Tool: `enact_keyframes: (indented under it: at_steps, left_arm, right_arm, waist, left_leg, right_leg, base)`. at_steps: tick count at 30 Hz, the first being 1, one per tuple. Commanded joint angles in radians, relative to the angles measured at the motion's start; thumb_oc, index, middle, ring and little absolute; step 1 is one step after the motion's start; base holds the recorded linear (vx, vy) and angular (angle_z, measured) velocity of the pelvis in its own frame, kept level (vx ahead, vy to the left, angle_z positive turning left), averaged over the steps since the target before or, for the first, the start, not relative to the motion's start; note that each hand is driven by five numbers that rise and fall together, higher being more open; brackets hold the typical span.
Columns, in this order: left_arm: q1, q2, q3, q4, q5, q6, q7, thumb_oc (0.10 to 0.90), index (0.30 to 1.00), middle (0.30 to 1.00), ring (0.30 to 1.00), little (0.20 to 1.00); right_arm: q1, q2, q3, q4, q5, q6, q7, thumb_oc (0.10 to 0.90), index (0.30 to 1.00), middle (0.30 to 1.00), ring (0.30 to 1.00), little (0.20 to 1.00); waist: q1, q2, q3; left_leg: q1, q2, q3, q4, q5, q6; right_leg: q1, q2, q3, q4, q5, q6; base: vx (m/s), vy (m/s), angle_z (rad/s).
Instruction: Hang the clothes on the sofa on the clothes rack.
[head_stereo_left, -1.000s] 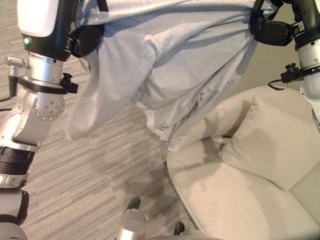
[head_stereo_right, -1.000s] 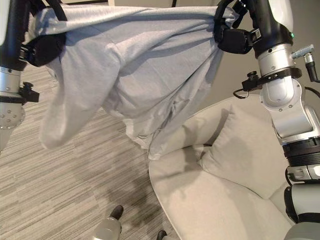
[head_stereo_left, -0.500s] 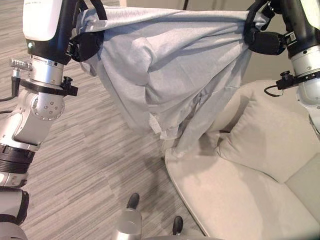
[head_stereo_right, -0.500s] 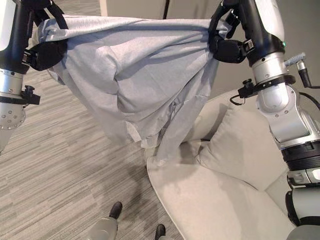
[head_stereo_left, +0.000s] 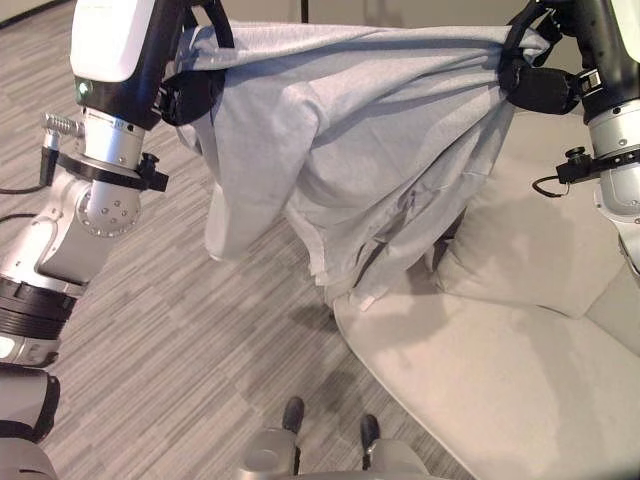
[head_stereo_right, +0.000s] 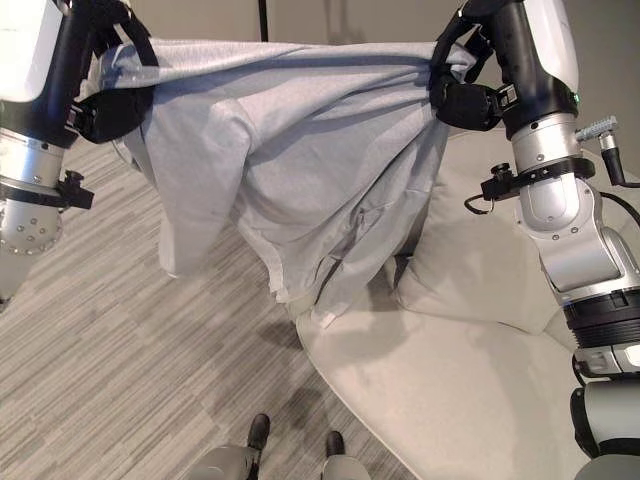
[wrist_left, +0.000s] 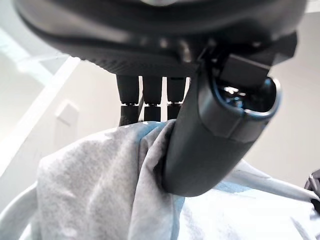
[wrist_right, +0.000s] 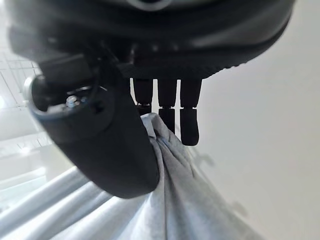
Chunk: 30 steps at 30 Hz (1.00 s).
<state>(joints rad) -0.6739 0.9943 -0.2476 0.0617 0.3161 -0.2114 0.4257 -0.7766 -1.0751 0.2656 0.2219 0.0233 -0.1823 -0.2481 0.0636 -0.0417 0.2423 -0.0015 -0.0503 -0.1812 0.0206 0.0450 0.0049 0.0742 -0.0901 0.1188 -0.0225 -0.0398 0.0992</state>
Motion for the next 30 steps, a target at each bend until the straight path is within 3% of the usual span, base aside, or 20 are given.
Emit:
enact_keyframes:
  at_steps: [1, 3, 5, 6, 9, 11, 13, 14, 15, 16, 18, 20, 21, 24, 25, 26, 27, 28, 29, 30]
  left_arm:
    - [-0.001, 0.037, 0.241, 0.034, -0.071, 0.058, 0.067, 0.400, 0.300, 0.300, 0.300, 0.300]
    - [-0.001, 0.021, 0.248, 0.034, -0.083, 0.051, 0.064, 0.400, 0.300, 0.300, 0.300, 0.300]
    - [-0.013, 0.003, 0.242, 0.031, -0.091, 0.042, 0.064, 0.400, 0.300, 0.300, 0.300, 0.300]
    - [-0.020, 0.005, 0.237, 0.034, -0.091, 0.039, 0.070, 0.400, 0.300, 0.300, 0.300, 0.300]
    - [-0.051, 0.010, 0.201, 0.052, -0.109, 0.029, 0.080, 0.400, 0.300, 0.300, 0.300, 0.300]
    - [-0.076, 0.018, 0.171, 0.067, -0.110, 0.027, 0.086, 0.400, 0.300, 0.300, 0.300, 0.300]
    - [-0.087, 0.019, 0.150, 0.072, -0.111, 0.024, 0.092, 0.400, 0.300, 0.300, 0.300, 0.300]
    - [-0.097, 0.021, 0.132, 0.081, -0.120, 0.027, 0.097, 0.400, 0.300, 0.300, 0.300, 0.300]
    - [-0.110, 0.029, 0.109, 0.074, -0.117, 0.035, 0.099, 0.400, 0.300, 0.300, 0.300, 0.300]
    - [-0.112, 0.044, 0.117, 0.067, -0.113, 0.027, 0.092, 0.400, 0.300, 0.300, 0.300, 0.300]
    - [-0.098, 0.062, 0.127, 0.032, -0.102, 0.023, 0.080, 0.400, 0.300, 0.300, 0.300, 0.300]
    - [-0.085, 0.076, 0.145, 0.016, -0.092, 0.032, 0.084, 0.400, 0.300, 0.300, 0.300, 0.300]
    - [-0.081, 0.078, 0.146, 0.016, -0.085, 0.037, 0.079, 0.400, 0.300, 0.300, 0.300, 0.300]
    - [-0.107, 0.083, 0.111, 0.018, -0.081, 0.031, 0.055, 0.400, 0.300, 0.300, 0.300, 0.300]
    - [-0.113, 0.082, 0.107, 0.021, -0.082, 0.031, 0.055, 0.400, 0.300, 0.300, 0.300, 0.300]
    - [-0.116, 0.080, 0.106, 0.024, -0.079, 0.038, 0.043, 0.400, 0.300, 0.300, 0.300, 0.300]
    - [-0.114, 0.080, 0.110, 0.023, -0.079, 0.039, 0.042, 0.400, 0.300, 0.300, 0.300, 0.300]
    - [-0.097, 0.071, 0.126, 0.020, -0.081, 0.040, 0.035, 0.400, 0.300, 0.300, 0.300, 0.300]
    - [-0.068, 0.040, 0.152, 0.024, -0.086, 0.045, 0.030, 0.400, 0.300, 0.300, 0.300, 0.300]
    - [-0.052, 0.024, 0.165, 0.021, -0.087, 0.047, 0.027, 0.400, 0.300, 0.300, 0.300, 0.300]
  right_arm:
    - [-0.162, -0.125, -0.094, 0.104, 0.067, 0.025, -0.101, 0.400, 0.300, 0.300, 0.300, 0.300]
    - [-0.174, -0.125, -0.084, 0.104, 0.068, 0.034, -0.094, 0.400, 0.300, 0.300, 0.300, 0.300]
    - [-0.174, -0.130, -0.079, 0.103, 0.066, 0.038, -0.088, 0.400, 0.300, 0.300, 0.300, 0.300]
    - [-0.172, -0.131, -0.072, 0.102, 0.064, 0.036, -0.087, 0.400, 0.300, 0.300, 0.300, 0.300]
    - [-0.101, -0.150, -0.115, 0.095, 0.070, 0.027, -0.099, 0.400, 0.300, 0.300, 0.300, 0.300]
    - [-0.041, -0.156, -0.161, 0.074, 0.062, 0.024, -0.111, 0.400, 0.300, 0.300, 0.300, 0.300]
    - [-0.005, -0.161, -0.188, 0.069, 0.060, 0.021, -0.117, 0.400, 0.300, 0.300, 0.300, 0.300]
    - [0.022, -0.153, -0.210, 0.064, 0.059, 0.025, -0.122, 0.400, 0.300, 0.300, 0.300, 0.300]
    - [0.024, -0.141, -0.205, 0.068, 0.049, 0.026, -0.124, 0.400, 0.300, 0.300, 0.300, 0.300]
    - [0.020, -0.122, -0.204, 0.081, 0.058, 0.023, -0.115, 0.400, 0.300, 0.300, 0.300, 0.300]
    - [0.021, -0.095, -0.216, 0.082, 0.046, 0.038, -0.113, 0.400, 0.300, 0.300, 0.300, 0.300]
    - [0.005, -0.048, -0.219, 0.064, 0.031, 0.043, -0.131, 0.400, 0.300, 0.300, 0.300, 0.300]
    - [0.013, -0.027, -0.226, 0.070, 0.038, 0.039, -0.138, 0.400, 0.300, 0.300, 0.300, 0.300]
    - [0.014, -0.046, -0.224, 0.057, 0.062, 0.022, -0.134, 0.400, 0.300, 0.300, 0.300, 0.300]
    - [0.009, -0.048, -0.221, 0.061, 0.064, 0.021, -0.134, 0.400, 0.300, 0.300, 0.300, 0.300]
    - [-0.001, -0.056, -0.217, 0.050, 0.073, 0.021, -0.120, 0.400, 0.300, 0.300, 0.300, 0.300]
    - [-0.004, -0.058, -0.215, 0.050, 0.075, 0.021, -0.119, 0.400, 0.300, 0.300, 0.300, 0.300]
    - [-0.004, -0.068, -0.220, 0.038, 0.070, 0.022, -0.109, 0.400, 0.300, 0.300, 0.300, 0.300]
    - [0.002, -0.072, -0.220, 0.027, 0.060, 0.023, -0.098, 0.400, 0.300, 0.300, 0.300, 0.300]
    - [0.003, -0.075, -0.217, 0.027, 0.058, 0.024, -0.096, 0.400, 0.300, 0.300, 0.300, 0.300]
  waist:
    - [0.048, -0.056, -0.098]
    - [0.050, -0.053, -0.084]
    - [0.048, -0.056, -0.080]
    - [0.053, -0.062, -0.082]
    - [0.021, -0.071, -0.098]
    - [0.009, -0.066, -0.105]
    - [0.006, -0.061, -0.109]
    - [0.004, -0.049, -0.116]
    - [0.025, -0.030, -0.132]
    - [0.030, -0.018, -0.140]
    - [0.030, -0.018, -0.143]
    - [0.049, -0.035, -0.142]
    - [0.047, -0.030, -0.144]
    - [0.038, -0.020, -0.155]
    - [0.037, -0.020, -0.153]
    - [0.030, -0.025, -0.151]
    - [0.026, -0.021, -0.145]
    - [0.018, -0.025, -0.137]
    - [-0.002, -0.035, -0.117]
    - [-0.007, -0.036, -0.108]
  left_leg:
    - [0.018, -0.100, -0.057, -0.033, -0.073, -0.007]
    - [-0.033, -0.106, -0.013, 0.070, -0.102, -0.034]
    - [-0.066, -0.056, 0.050, 0.102, -0.111, -0.053]
    - [-0.074, -0.016, 0.053, 0.084, -0.109, -0.052]
    - [-0.112, 0.183, 0.058, -0.045, -0.034, -0.073]
    - [-0.146, 0.252, 0.045, -0.101, 0.014, -0.097]
    - [-0.180, 0.281, 0.024, -0.106, 0.033, -0.113]
    - [-0.197, 0.295, -0.003, -0.105, 0.060, -0.130]
    - [-0.175, 0.284, -0.069, -0.093, 0.054, -0.147]
    - [-0.173, 0.270, -0.076, -0.060, 0.036, -0.166]
    - [-0.161, 0.215, -0.052, -0.019, -0.019, -0.157]
    - [-0.152, 0.169, 0.004, -0.014, -0.038, -0.123]
    - [-0.148, 0.148, 0.022, -0.042, -0.024, -0.105]
    - [-0.113, 0.075, 0.025, -0.108, -0.015, -0.070]
    - [-0.110, 0.075, 0.023, -0.108, -0.019, -0.069]
    - [-0.078, 0.044, 0.031, -0.108, -0.035, -0.049]
    - [-0.074, 0.046, 0.027, -0.108, -0.035, -0.051]
    - [-0.052, 0.028, 0.029, -0.108, -0.034, -0.040]
    - [0.001, -0.007, 0.014, -0.108, -0.048, -0.026]
    - [0.026, -0.025, 0.014, -0.108, -0.058, -0.021]
  right_leg:
    - [-0.009, 0.110, -0.022, -0.018, 0.078, -0.044]
    - [0.004, 0.076, -0.034, -0.039, 0.083, -0.036]
    - [0.015, 0.038, -0.052, -0.061, 0.085, -0.017]
    - [0.011, 0.017, -0.046, -0.064, 0.086, -0.006]
    - [0.007, -0.075, -0.055, -0.065, 0.045, 0.016]
    - [0.024, -0.109, -0.045, -0.065, 0.020, 0.030]
    - [0.043, -0.137, -0.037, -0.065, 0.010, 0.041]
    - [0.056, -0.156, -0.032, -0.065, 0.012, 0.052]
    - [0.073, -0.199, -0.021, -0.065, 0.030, 0.068]
    - [0.070, -0.239, -0.028, -0.065, 0.069, 0.088]
    - [0.048, -0.319, -0.058, -0.065, 0.210, 0.109]
    - [-0.013, -0.362, -0.114, -0.058, 0.369, 0.084]
    - [-0.022, -0.341, -0.118, -0.041, 0.376, 0.070]
    - [-0.010, -0.189, -0.085, 0.030, 0.220, 0.040]
    - [-0.007, -0.189, -0.088, 0.035, 0.212, 0.039]
    - [-0.011, -0.101, -0.111, 0.026, 0.106, 0.018]
    - [-0.012, -0.098, -0.114, 0.041, 0.095, 0.014]
    - [-0.033, -0.043, -0.101, 0.034, 0.077, 0.004]
    - [-0.105, 0.065, -0.058, 0.027, 0.083, -0.002]
    - [-0.134, 0.109, -0.056, 0.025, 0.094, -0.002]
  base:
    - [0.00, 0.187, -0.27]
    - [-0.01, 0.237, -0.24]
    - [0.03, 0.293, -0.14]
    - [0.10, 0.410, -0.23]
    - [0.18, 0.473, -0.10]
    - [0.19, 0.393, 0.30]
    - [0.22, 0.425, 0.24]
    - [0.52, 0.923, 0.10]
    - [0.49, 0.987, 0.00]
    - [0.51, 1.061, -0.34]
    - [0.27, 0.780, -0.53]
    - [0.17, 0.613, -0.38]
    - [0.19, 0.592, -0.61]
    - [0.20, 0.492, -0.29]
    - [0.21, 0.396, 0.44]
    - [0.15, 0.236, 0.28]
    - [0.19, 0.348, 0.16]
    - [0.23, 0.235, -0.22]
    - [0.33, 0.317, -0.19]
    - [0.36, 0.279, -0.12]
